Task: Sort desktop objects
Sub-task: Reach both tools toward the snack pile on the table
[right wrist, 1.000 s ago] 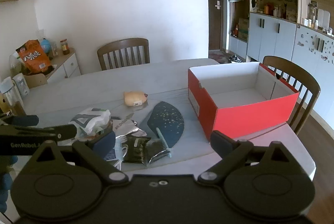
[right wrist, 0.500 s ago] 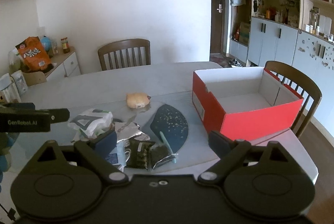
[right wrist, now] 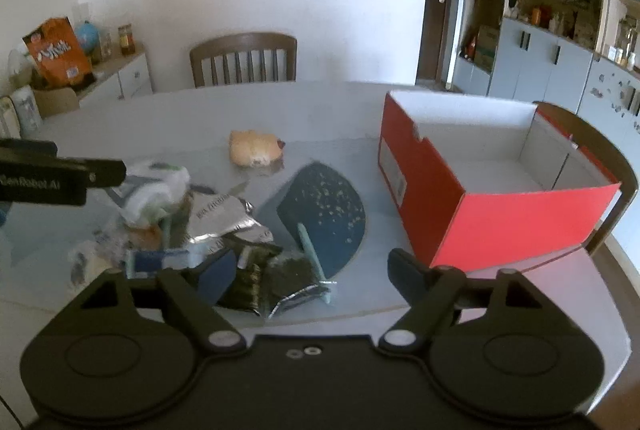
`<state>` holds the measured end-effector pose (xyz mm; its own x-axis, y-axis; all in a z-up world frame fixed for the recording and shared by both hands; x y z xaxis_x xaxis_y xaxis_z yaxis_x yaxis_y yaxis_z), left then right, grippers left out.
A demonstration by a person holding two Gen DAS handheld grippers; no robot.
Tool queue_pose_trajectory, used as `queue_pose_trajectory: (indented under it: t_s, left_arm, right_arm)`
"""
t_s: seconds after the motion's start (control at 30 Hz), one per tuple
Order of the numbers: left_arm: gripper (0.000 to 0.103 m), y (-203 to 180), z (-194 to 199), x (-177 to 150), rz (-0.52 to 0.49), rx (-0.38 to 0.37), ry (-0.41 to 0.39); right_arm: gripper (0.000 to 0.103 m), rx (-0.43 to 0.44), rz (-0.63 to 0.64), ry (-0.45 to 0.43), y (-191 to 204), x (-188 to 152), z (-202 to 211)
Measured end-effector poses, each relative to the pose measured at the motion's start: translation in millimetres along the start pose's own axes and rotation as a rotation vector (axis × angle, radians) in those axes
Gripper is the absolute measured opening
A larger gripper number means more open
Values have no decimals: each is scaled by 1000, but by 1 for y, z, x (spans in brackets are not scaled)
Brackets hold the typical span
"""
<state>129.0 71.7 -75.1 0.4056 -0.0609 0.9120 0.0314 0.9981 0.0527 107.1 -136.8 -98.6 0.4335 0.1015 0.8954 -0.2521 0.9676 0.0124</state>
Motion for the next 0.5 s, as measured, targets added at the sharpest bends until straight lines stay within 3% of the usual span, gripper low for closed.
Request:
queue_pose_trajectory:
  t_s: [0.13, 0.5]
  left_arm:
    - [102, -2, -13, -3, -12, 11, 3]
    - [101, -7, -40, -12, -43, 24, 21]
  right_arm:
    - [71, 14, 20, 49, -1, -17, -23]
    - [63, 48, 75, 114, 3, -35, -54]
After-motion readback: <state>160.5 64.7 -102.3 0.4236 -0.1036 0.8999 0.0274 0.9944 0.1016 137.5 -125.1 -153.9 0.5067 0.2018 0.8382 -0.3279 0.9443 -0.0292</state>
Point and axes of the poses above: each gripper's, at about its wrist camera, not at the fingertips, and z roughly against the way its jaws point, y to its left, x to its top, the point moved 6 cm from there along -z, roughly the way its jaws point, and after that the axes turned 13 degrees about -y, right-handed, at the moved point
